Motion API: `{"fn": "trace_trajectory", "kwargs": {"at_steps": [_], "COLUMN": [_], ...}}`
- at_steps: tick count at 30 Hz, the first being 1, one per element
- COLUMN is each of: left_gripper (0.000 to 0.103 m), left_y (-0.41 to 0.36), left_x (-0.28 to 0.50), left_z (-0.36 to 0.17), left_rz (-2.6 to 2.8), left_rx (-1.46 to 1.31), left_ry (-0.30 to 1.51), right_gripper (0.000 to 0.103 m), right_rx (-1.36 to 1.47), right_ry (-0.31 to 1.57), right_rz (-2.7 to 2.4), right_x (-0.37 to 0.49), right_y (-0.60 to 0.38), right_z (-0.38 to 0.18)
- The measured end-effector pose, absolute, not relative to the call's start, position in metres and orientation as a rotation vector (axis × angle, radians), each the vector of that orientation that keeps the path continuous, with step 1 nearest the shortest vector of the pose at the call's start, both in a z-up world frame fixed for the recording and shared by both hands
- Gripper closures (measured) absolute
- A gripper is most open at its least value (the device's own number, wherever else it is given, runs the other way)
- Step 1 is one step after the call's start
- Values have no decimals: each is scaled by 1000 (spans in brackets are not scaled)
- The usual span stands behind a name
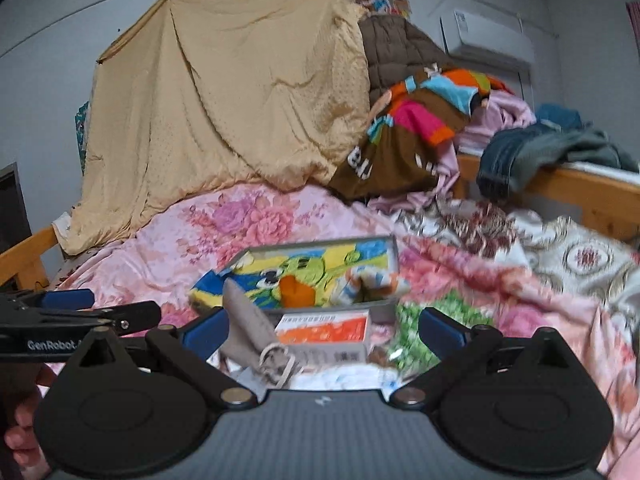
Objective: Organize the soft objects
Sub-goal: 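Lift both open tools away from the tray, then move the left tool to the wet-wipes packet while the right tool reaches the folded white cloth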
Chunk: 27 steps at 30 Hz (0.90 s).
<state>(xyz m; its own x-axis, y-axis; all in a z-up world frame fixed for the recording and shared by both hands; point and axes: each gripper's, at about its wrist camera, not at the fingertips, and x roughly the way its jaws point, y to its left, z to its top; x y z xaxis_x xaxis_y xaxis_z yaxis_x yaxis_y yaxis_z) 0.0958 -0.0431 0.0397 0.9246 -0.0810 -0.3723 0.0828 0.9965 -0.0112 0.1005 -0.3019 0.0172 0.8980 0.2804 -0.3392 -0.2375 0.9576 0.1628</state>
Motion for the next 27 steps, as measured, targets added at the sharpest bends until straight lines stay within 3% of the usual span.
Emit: {"fn": "trace_trajectory", "kwargs": {"at_steps": [27], "left_gripper": [1], "left_y": [-19], "left_x": [54], "left_z": [-21], "left_rz": [-73], "left_rx": [69], "left_ry": [560], "right_gripper": [0], "right_rx": [14], "right_ry": [549], "right_rz": [261], "right_x": [82], "right_y": [-284], "right_z": [-12]}}
